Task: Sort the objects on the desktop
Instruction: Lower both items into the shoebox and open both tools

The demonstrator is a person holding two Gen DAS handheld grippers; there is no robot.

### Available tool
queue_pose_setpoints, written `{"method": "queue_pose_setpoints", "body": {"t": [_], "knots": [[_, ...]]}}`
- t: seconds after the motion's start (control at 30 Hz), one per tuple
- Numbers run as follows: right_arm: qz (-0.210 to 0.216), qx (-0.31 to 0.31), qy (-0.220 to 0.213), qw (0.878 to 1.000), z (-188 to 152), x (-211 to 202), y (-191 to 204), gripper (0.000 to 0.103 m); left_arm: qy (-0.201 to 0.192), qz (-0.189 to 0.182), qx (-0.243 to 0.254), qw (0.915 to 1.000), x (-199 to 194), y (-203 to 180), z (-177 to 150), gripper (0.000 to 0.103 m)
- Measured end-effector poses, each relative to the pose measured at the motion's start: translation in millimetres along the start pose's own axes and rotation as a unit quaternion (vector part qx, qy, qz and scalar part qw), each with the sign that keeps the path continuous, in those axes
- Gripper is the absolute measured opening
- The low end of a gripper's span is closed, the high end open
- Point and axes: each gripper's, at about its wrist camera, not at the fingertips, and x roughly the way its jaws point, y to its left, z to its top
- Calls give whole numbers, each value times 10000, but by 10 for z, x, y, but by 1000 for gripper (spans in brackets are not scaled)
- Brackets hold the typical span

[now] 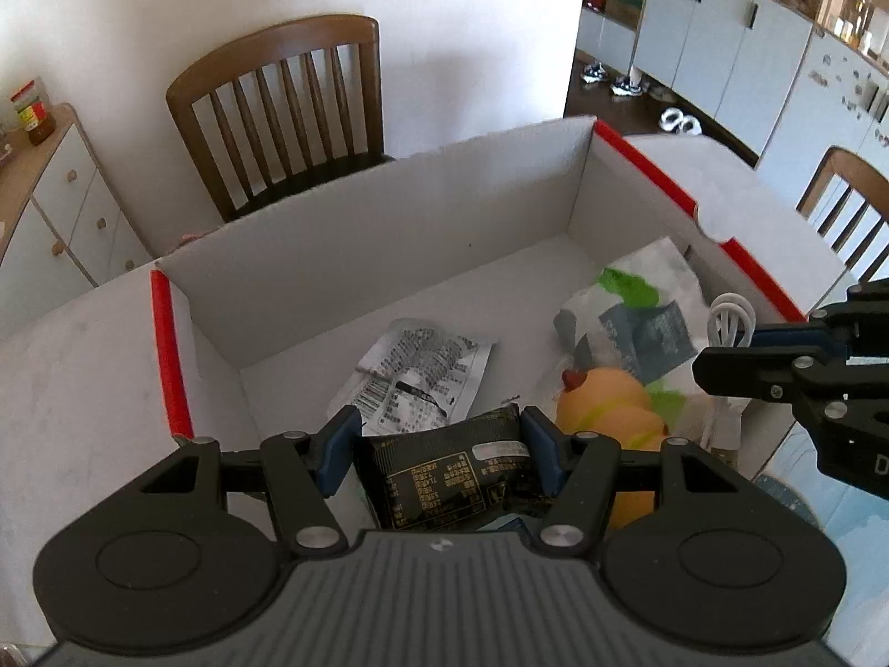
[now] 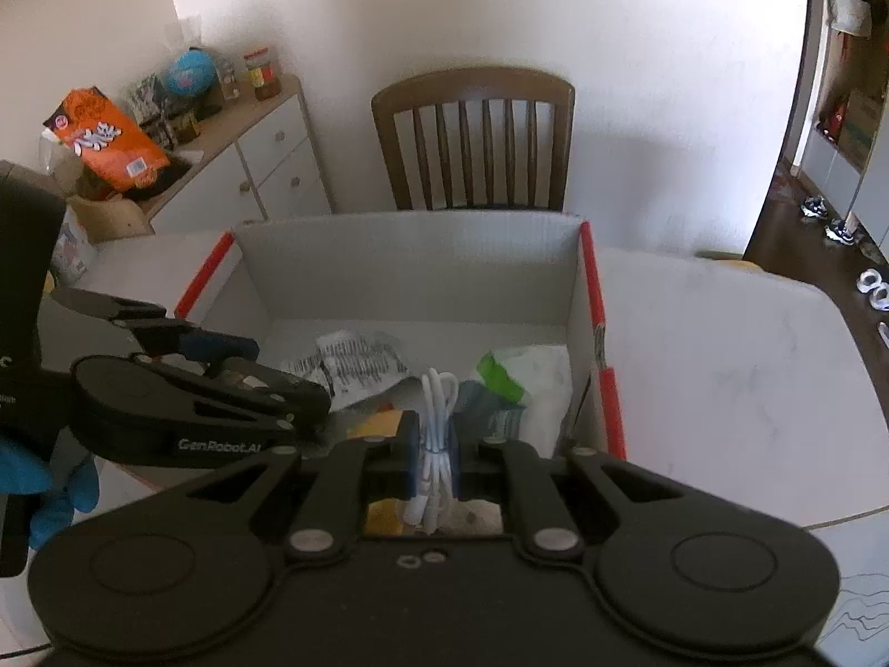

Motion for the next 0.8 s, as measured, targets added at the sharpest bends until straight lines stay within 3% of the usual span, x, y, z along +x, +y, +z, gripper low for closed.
{"method": "queue_pose_setpoints", "body": {"t": [0.4,0.57,0.8], "knots": [[-41,106,251,9996,-50,173,-51,10,361,66,73,9993,224,-58,-56,62],[-17,116,227,9997,-64,150,-62,19,479,79,49,9988,278,-50,-70,62],[181,260,188,9993,-77,61,-94,24,644,127,57,9978,342,-44,-56,63]]}}
